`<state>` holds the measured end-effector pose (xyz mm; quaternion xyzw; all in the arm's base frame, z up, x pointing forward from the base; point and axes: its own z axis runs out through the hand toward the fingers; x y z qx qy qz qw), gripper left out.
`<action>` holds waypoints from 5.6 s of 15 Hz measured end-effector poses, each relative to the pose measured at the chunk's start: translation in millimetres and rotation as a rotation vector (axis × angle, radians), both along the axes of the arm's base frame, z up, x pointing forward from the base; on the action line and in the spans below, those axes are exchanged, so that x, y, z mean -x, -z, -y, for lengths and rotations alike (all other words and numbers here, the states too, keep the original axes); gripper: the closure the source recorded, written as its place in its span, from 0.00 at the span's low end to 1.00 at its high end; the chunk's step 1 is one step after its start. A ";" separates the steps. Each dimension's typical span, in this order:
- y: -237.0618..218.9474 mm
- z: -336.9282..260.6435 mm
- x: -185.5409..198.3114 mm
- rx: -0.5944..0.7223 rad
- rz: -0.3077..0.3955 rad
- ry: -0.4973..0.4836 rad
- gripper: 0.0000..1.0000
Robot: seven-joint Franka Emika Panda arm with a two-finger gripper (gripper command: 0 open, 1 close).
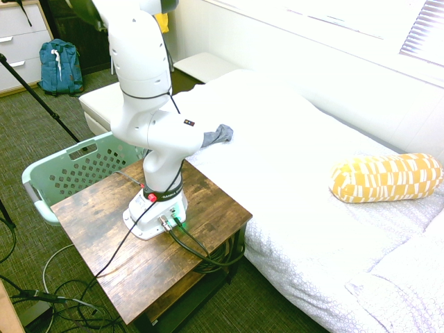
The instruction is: Put my clothes in the laundry bag
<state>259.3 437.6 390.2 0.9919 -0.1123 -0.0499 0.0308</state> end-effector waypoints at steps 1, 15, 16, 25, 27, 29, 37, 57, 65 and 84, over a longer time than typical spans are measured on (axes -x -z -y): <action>13.7 1.2 -37.0 -0.010 -0.010 0.023 0.00; 320.3 70.0 -265.6 0.058 -0.135 0.225 0.00; 335.7 70.2 -265.0 0.059 -0.153 0.234 0.00; 398.6 79.5 -259.0 0.082 -0.241 0.253 0.00; 408.2 76.5 -253.0 0.090 -0.250 0.244 1.00; 409.1 72.1 -250.7 0.089 -0.248 0.232 1.00; 407.3 73.2 -254.6 0.072 -0.255 0.228 1.00; 280.8 62.7 -302.9 -0.023 -0.147 0.254 1.00; 93.2 -9.9 -163.8 -0.064 0.027 0.029 1.00; 69.2 68.7 271.4 0.117 0.108 -0.194 0.00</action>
